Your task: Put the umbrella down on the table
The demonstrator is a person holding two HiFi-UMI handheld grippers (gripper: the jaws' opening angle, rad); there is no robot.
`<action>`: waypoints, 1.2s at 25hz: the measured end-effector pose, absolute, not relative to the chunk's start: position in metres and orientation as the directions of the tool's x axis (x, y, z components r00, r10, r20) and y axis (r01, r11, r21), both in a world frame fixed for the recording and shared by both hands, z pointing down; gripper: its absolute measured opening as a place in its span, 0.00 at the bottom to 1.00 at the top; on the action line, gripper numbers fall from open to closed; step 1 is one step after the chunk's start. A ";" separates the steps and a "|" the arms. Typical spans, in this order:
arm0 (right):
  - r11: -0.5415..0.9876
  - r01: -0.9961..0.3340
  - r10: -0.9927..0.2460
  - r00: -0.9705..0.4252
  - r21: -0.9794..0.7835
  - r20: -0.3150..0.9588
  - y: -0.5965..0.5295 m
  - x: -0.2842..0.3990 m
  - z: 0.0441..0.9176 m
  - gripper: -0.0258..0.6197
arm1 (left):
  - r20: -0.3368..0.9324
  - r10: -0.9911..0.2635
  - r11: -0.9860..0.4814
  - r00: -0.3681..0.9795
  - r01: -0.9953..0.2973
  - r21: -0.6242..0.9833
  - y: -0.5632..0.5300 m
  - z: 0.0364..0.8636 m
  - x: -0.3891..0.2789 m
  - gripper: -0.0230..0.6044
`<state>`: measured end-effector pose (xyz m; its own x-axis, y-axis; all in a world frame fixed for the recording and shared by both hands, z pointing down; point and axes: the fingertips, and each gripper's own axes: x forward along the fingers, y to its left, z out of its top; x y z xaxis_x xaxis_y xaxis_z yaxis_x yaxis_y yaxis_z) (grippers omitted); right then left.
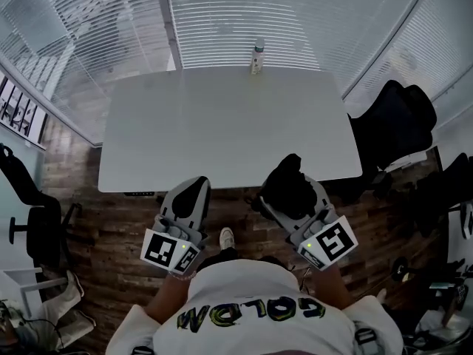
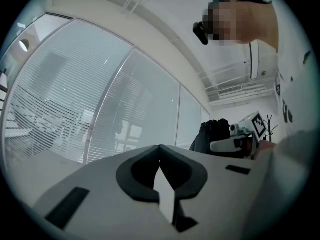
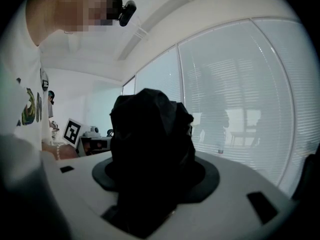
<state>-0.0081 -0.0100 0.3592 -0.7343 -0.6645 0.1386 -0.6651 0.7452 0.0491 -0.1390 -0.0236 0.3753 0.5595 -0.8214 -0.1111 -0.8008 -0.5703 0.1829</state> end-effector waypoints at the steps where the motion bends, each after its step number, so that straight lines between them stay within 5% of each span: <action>1: 0.745 -0.666 -0.665 -0.734 0.048 0.138 -0.015 -0.013 0.359 0.43 | -0.109 -0.820 -0.572 0.562 -0.799 0.185 -0.029 0.376 -0.143 0.05; 30: 0.721 -0.692 -0.690 -0.713 0.032 0.122 -0.168 0.014 0.360 0.43 | -0.097 -0.811 -0.585 0.577 -0.792 0.174 -0.182 0.374 -0.121 0.05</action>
